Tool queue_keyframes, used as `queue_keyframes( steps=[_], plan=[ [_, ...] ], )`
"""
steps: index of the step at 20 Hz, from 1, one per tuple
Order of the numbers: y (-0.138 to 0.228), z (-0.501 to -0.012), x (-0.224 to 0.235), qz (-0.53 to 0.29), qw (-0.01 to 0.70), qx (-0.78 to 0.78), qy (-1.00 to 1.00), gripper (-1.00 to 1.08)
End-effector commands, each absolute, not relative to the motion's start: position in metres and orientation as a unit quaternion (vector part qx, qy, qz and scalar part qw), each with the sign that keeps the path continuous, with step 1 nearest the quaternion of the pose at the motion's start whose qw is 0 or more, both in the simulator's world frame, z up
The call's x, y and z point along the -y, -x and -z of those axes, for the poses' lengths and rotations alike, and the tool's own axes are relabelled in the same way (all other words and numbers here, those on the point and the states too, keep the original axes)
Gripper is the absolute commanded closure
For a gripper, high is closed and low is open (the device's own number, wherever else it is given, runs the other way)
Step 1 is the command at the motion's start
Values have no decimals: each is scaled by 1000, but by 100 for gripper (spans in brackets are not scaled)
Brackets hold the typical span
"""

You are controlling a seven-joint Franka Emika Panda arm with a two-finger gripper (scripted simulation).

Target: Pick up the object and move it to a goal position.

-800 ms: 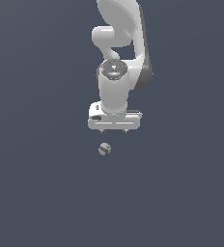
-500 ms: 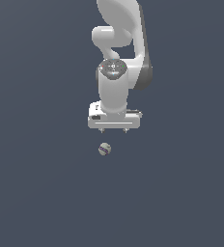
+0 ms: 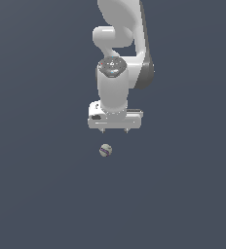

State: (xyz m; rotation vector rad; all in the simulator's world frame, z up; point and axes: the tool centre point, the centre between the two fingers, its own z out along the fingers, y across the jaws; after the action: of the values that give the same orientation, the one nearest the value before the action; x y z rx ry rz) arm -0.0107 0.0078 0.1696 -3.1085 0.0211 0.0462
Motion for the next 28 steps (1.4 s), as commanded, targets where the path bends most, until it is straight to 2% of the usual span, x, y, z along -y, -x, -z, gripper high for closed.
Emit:
queue_keyframes(
  steps=[1,11,28],
  plan=[
    [10,-168,-7,-15,16,-11,1000,-92],
    [5,-151,1,-13,14,-82,996,-92],
    [-8,-98,31,-3,3,-294,956,-92]
  ],
)
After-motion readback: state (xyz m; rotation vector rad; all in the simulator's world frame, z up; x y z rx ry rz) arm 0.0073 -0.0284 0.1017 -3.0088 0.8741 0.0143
